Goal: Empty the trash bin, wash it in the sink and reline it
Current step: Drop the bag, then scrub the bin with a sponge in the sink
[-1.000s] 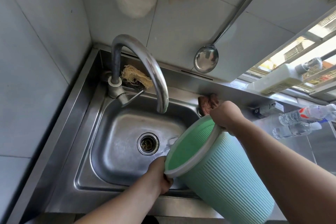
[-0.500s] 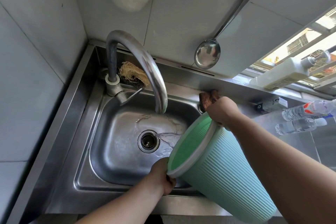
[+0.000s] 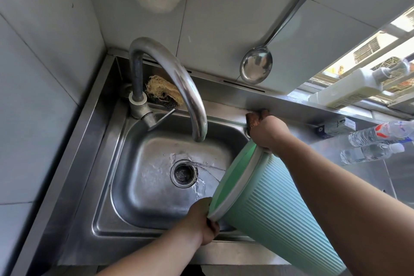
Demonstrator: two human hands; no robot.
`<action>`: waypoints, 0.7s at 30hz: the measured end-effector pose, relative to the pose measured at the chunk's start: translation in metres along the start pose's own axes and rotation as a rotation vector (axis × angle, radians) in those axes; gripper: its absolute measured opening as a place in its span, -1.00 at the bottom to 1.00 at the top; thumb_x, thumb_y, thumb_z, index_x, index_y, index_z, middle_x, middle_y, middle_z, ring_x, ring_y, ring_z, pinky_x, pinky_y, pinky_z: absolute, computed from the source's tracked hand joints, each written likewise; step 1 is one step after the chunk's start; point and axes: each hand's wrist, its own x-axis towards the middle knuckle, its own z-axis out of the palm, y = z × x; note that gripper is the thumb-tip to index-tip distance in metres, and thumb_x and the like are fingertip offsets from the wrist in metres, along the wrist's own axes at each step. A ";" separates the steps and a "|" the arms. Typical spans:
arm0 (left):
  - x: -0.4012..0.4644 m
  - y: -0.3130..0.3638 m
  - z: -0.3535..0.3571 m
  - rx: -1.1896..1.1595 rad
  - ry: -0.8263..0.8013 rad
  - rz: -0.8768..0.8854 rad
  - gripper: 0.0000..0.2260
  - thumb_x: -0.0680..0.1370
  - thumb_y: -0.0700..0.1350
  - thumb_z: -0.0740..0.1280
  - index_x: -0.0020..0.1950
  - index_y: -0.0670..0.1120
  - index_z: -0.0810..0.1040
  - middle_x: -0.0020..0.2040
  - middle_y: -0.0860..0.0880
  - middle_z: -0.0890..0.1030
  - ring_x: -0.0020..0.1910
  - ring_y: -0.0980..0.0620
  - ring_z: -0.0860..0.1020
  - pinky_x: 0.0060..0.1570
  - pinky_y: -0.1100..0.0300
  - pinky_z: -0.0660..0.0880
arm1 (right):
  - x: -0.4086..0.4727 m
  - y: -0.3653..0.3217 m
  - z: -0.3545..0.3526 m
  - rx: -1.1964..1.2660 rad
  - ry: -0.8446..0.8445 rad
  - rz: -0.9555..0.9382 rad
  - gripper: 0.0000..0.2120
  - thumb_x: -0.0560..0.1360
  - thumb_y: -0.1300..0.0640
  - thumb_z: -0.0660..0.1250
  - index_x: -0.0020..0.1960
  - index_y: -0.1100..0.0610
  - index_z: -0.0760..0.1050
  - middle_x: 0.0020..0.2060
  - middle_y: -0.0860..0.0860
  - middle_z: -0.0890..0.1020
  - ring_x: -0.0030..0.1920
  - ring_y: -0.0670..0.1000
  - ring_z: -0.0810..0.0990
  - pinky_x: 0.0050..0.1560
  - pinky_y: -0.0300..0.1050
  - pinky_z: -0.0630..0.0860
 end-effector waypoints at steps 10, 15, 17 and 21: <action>0.001 -0.001 -0.003 0.026 -0.035 -0.033 -0.88 0.52 -0.19 0.25 -0.22 -0.07 0.47 -0.57 -0.03 0.40 -0.68 0.09 0.30 -0.67 0.43 0.23 | 0.010 -0.009 -0.007 -0.324 -0.222 0.048 -0.50 0.64 0.04 0.03 0.56 0.08 0.10 0.55 0.11 0.22 0.52 0.13 0.24 0.49 0.08 0.25; -0.004 -0.005 -0.002 0.028 -0.036 -0.043 -0.85 0.52 -0.19 0.24 -0.25 -0.08 0.48 -0.57 -0.02 0.37 -0.69 0.10 0.30 -0.67 0.45 0.23 | 0.008 -0.015 -0.007 -0.377 -0.252 0.030 -0.49 0.59 0.10 0.09 0.52 0.16 0.17 0.50 0.17 0.26 0.44 0.21 0.36 0.36 0.12 0.42; -0.007 -0.006 -0.001 0.026 -0.025 -0.048 -0.85 0.52 -0.19 0.25 -0.26 -0.08 0.47 -0.57 -0.02 0.37 -0.70 0.09 0.30 -0.69 0.44 0.24 | 0.007 -0.017 -0.006 -0.425 -0.252 0.018 -0.49 0.57 0.12 0.09 0.50 0.20 0.20 0.46 0.21 0.28 0.40 0.24 0.37 0.36 0.11 0.42; -0.014 -0.004 -0.003 0.016 -0.001 -0.043 -0.86 0.51 -0.18 0.27 -0.26 -0.09 0.47 -0.59 -0.03 0.37 -0.72 0.08 0.30 -0.69 0.44 0.24 | 0.003 -0.020 -0.006 -0.468 -0.259 -0.011 -0.60 0.55 0.19 0.07 0.35 0.22 0.39 0.32 0.24 0.43 0.27 0.21 0.48 0.34 0.09 0.45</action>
